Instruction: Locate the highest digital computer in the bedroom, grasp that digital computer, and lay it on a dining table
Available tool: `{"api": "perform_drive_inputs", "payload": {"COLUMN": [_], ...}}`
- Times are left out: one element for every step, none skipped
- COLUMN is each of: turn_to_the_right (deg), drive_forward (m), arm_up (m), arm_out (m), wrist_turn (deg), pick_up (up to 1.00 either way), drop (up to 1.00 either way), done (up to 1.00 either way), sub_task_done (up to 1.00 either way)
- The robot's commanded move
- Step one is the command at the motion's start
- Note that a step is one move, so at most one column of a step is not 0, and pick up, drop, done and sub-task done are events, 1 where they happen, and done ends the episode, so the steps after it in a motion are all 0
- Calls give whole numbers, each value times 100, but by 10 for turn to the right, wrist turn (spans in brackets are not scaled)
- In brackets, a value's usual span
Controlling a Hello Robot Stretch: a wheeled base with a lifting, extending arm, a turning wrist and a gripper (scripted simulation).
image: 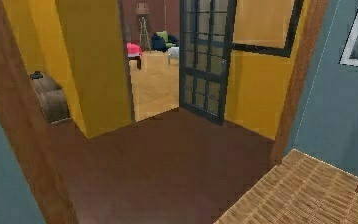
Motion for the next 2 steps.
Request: {"api": "perform_drive_inputs", "payload": {"turn_to_the_right": [450, 450], "drive_forward": [0, 0], "arm_up": [0, 0], "arm_out": [0, 0], "wrist_turn": [0, 0], "pick_up": [0, 0], "drop": [0, 0], "done": [0, 0], "sub_task_done": [0, 0]}}
